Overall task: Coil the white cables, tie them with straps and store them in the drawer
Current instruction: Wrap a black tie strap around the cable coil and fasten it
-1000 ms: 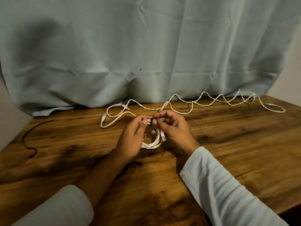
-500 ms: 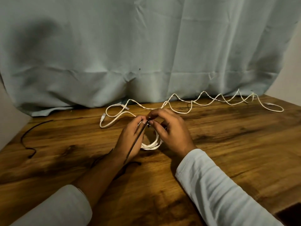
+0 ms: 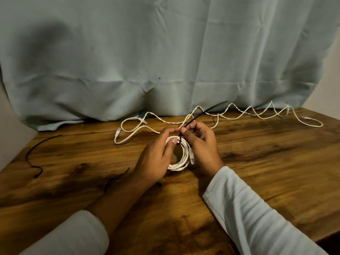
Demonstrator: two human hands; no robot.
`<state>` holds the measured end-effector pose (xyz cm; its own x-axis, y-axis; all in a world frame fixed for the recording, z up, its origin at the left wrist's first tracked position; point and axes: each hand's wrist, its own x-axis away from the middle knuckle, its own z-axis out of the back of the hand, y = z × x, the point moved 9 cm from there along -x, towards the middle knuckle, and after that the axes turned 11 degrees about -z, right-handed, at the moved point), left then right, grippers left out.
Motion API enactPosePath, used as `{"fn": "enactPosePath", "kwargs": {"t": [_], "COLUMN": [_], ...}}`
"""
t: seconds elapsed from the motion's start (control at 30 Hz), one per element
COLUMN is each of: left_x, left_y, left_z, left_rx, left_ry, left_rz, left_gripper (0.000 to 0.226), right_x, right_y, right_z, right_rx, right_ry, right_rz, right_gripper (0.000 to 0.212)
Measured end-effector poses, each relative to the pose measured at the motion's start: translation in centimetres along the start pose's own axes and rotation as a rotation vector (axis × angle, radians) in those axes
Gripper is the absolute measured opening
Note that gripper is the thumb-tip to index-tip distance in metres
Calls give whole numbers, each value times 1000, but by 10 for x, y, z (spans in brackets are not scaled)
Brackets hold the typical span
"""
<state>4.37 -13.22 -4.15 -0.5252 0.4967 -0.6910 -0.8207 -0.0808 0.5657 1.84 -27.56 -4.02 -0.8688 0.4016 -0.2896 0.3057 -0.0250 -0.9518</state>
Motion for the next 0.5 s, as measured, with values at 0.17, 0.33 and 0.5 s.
{"fn": "enactPosePath", "kwargs": {"t": [0.17,0.33,0.5], "left_x": [0,0,2], "left_y": [3,5,0], "left_z": [-1,-1,-4], "left_rx": [30,16,-124], "left_ry": [-3,-17,-62], "left_rz": [-7,-12,2], "left_gripper": [19,10,19], "right_x": [-3,-2,-2], "right_y": [14,15,9], "right_z": [4,3,-2], "right_rx": [-99,-85,59], "right_ry": [19,21,27], "right_rz": [-165,-200,-62], "right_gripper": [15,19,22]}}
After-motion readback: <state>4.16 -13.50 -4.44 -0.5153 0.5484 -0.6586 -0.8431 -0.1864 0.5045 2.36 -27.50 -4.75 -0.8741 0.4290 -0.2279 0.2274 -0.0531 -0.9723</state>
